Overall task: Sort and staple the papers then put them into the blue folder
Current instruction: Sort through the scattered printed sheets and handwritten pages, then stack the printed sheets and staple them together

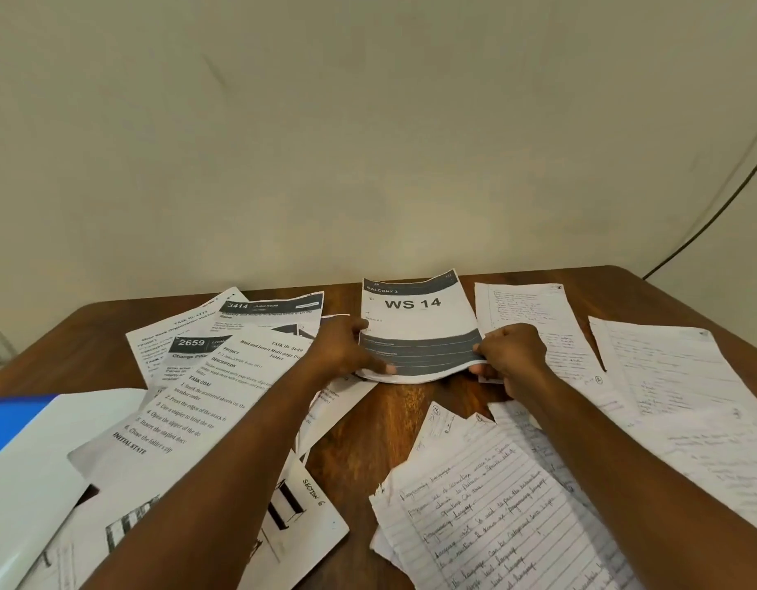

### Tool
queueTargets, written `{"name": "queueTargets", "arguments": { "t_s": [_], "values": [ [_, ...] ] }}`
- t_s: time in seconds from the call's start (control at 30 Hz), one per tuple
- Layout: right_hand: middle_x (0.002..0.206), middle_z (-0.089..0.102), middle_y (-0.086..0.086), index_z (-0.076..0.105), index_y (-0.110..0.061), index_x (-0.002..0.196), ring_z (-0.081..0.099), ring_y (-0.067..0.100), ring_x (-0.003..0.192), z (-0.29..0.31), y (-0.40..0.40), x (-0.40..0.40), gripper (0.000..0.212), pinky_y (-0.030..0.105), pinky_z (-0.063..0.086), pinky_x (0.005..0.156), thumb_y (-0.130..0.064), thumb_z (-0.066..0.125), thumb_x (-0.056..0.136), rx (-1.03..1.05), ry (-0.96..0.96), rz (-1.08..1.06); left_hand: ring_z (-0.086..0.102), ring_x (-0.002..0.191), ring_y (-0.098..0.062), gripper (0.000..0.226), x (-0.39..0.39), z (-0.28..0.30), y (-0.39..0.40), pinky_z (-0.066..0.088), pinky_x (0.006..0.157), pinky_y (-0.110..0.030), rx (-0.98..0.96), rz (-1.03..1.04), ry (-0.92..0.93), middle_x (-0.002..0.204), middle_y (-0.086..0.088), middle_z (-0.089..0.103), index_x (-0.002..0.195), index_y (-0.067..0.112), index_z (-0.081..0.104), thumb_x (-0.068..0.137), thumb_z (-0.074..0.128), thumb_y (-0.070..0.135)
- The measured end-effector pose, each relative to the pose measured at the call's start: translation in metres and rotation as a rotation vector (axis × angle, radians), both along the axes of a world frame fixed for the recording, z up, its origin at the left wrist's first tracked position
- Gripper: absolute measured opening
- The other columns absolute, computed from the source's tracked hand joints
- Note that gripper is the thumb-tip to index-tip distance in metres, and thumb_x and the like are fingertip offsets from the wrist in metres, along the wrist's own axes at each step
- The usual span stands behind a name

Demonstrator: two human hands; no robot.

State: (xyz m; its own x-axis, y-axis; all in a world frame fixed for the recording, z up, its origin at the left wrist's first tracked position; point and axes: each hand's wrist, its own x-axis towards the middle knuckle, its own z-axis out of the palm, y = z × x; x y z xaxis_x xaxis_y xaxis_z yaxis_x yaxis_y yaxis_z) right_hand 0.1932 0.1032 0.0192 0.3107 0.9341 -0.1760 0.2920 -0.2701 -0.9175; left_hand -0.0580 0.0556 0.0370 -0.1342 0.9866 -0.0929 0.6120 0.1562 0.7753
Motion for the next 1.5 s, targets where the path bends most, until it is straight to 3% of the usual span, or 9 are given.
{"name": "queueTargets", "arguments": {
  "t_s": [0.1, 0.33, 0.43, 0.53, 0.63, 0.77, 0.97, 1.27, 1.5],
  "values": [
    [0.093, 0.071, 0.01, 0.068, -0.009, 0.096, 0.076, 0.02, 0.056, 0.0, 0.003, 0.0, 0.015, 0.04, 0.067, 0.069, -0.011, 0.082, 0.089, 0.036, -0.035, -0.026, 0.048, 0.144, -0.028, 0.118, 0.003, -0.004, -0.004, 0.046, 0.106, -0.032, 0.0, -0.092, 0.203, 0.161, -0.008, 0.046, 0.159, 0.014, 0.039, 0.061, 0.101, 0.037],
    [0.082, 0.072, 0.008, 0.067, -0.011, 0.082, 0.074, 0.021, 0.059, -0.005, 0.004, -0.001, 0.02, 0.032, 0.064, 0.061, -0.018, 0.084, 0.086, 0.169, -0.308, 0.011, 0.063, 0.123, -0.027, 0.085, 0.005, -0.007, -0.02, 0.044, 0.082, -0.02, 0.081, -0.02, 0.256, 0.143, -0.01, 0.063, 0.144, 0.009, 0.059, 0.073, 0.094, 0.04],
    [0.084, 0.07, 0.007, 0.071, -0.007, 0.089, 0.073, 0.024, 0.067, -0.006, 0.006, 0.001, 0.022, 0.032, 0.064, 0.072, -0.021, 0.087, 0.084, 0.175, -0.404, 0.025, 0.064, 0.121, -0.025, 0.08, 0.008, -0.01, -0.023, 0.041, 0.07, -0.012, 0.123, -0.021, 0.253, 0.142, -0.009, 0.065, 0.141, 0.011, 0.062, 0.073, 0.095, 0.039],
    [0.078, 0.063, 0.005, 0.072, -0.004, 0.09, 0.062, 0.015, 0.061, -0.006, 0.009, 0.001, 0.025, 0.018, 0.047, 0.056, -0.025, 0.085, 0.086, 0.162, -0.453, 0.06, 0.063, 0.128, -0.026, 0.083, 0.011, -0.009, -0.025, 0.045, 0.087, -0.02, 0.162, -0.024, 0.222, 0.146, -0.007, 0.063, 0.143, 0.014, 0.06, 0.072, 0.096, 0.036],
    [0.076, 0.059, 0.003, 0.073, -0.004, 0.093, 0.052, 0.012, 0.058, -0.008, 0.01, -0.002, 0.025, 0.016, 0.031, 0.052, -0.027, 0.083, 0.089, 0.147, -0.501, 0.065, 0.065, 0.118, -0.025, 0.078, 0.014, -0.007, -0.024, 0.046, 0.086, -0.023, 0.121, 0.007, 0.268, 0.138, -0.009, 0.068, 0.136, 0.01, 0.066, 0.071, 0.095, 0.042],
    [0.094, 0.07, 0.01, 0.073, -0.004, 0.105, 0.064, 0.019, 0.075, -0.008, 0.012, -0.005, 0.021, 0.023, 0.049, 0.069, -0.02, 0.079, 0.092, 0.136, -0.568, 0.093, 0.059, 0.096, -0.015, 0.074, 0.017, -0.007, -0.021, 0.049, 0.083, -0.025, 0.072, 0.039, 0.305, 0.122, -0.01, 0.072, 0.125, 0.008, 0.073, 0.07, 0.093, 0.053],
    [0.114, 0.073, 0.014, 0.072, -0.005, 0.115, 0.059, 0.018, 0.077, -0.007, 0.01, 0.003, 0.026, 0.025, 0.05, 0.072, -0.013, 0.078, 0.091, 0.162, -0.572, 0.089, 0.063, 0.124, -0.024, 0.088, 0.018, -0.014, -0.029, 0.048, 0.087, -0.024, 0.165, 0.068, 0.266, 0.142, -0.006, 0.065, 0.14, 0.014, 0.061, 0.068, 0.095, 0.05],
    [0.079, 0.067, 0.006, 0.075, -0.007, 0.091, 0.058, 0.015, 0.062, -0.006, 0.009, 0.03, 0.01, 0.019, 0.043, 0.057, -0.015, 0.08, 0.09, 0.136, -0.613, 0.083, 0.062, 0.119, -0.024, 0.079, 0.042, -0.014, -0.026, 0.047, 0.082, -0.024, 0.121, 0.092, 0.204, 0.131, -0.008, 0.067, 0.132, 0.009, 0.064, 0.067, 0.098, 0.039],
    [0.083, 0.066, 0.007, 0.071, -0.007, 0.094, 0.057, 0.016, 0.065, -0.005, 0.004, 0.053, 0.014, 0.021, 0.041, 0.058, -0.017, 0.08, 0.09, 0.121, -0.632, 0.056, 0.067, 0.113, -0.021, 0.079, 0.054, -0.016, -0.032, 0.056, 0.088, -0.027, 0.167, 0.044, 0.231, 0.131, -0.006, 0.07, 0.133, 0.014, 0.069, 0.067, 0.096, 0.048]
  ]
}}
